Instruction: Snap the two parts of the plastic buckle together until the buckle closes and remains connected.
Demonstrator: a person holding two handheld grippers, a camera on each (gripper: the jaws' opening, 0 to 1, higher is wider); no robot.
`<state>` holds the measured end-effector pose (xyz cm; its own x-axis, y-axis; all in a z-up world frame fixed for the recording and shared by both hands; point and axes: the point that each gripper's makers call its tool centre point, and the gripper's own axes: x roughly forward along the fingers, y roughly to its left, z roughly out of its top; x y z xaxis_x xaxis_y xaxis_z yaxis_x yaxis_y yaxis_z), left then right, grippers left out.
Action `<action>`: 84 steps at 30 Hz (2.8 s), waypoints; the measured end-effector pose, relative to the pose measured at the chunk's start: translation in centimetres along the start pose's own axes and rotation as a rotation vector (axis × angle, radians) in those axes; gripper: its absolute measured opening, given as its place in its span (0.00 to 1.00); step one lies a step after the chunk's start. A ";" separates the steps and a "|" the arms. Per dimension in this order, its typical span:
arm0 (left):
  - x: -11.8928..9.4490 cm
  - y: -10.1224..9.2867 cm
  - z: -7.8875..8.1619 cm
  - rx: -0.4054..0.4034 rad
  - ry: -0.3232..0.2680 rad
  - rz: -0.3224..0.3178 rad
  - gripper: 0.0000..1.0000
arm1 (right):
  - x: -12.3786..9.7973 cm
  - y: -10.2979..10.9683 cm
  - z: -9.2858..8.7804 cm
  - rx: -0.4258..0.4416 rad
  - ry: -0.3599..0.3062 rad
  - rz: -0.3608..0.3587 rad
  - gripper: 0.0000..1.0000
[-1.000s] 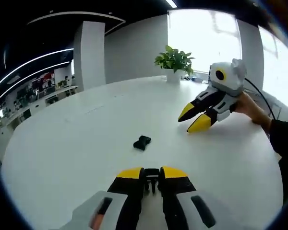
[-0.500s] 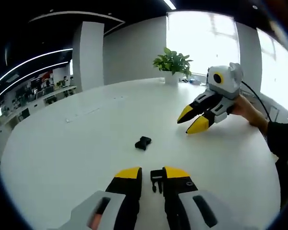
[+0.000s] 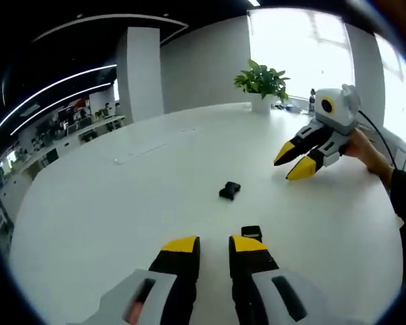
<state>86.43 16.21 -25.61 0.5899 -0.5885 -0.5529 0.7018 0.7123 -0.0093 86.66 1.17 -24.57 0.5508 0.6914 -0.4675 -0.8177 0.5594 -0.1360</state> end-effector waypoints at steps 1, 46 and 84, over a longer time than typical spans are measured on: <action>0.0 0.0 0.0 0.004 0.003 -0.001 0.16 | 0.0 0.0 0.0 0.000 0.000 0.000 0.20; 1.8 -5.1 0.9 0.069 -0.043 -0.199 0.19 | 0.1 0.2 -0.2 0.006 0.009 0.010 0.20; 1.6 -5.3 0.6 0.045 -0.027 -0.181 0.13 | 0.2 0.3 -0.2 0.014 0.002 0.016 0.20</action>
<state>83.89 11.31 -25.92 0.4627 -0.7158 -0.5230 0.8141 0.5767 -0.0691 86.47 1.40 -24.84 0.5372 0.6998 -0.4709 -0.8240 0.5546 -0.1159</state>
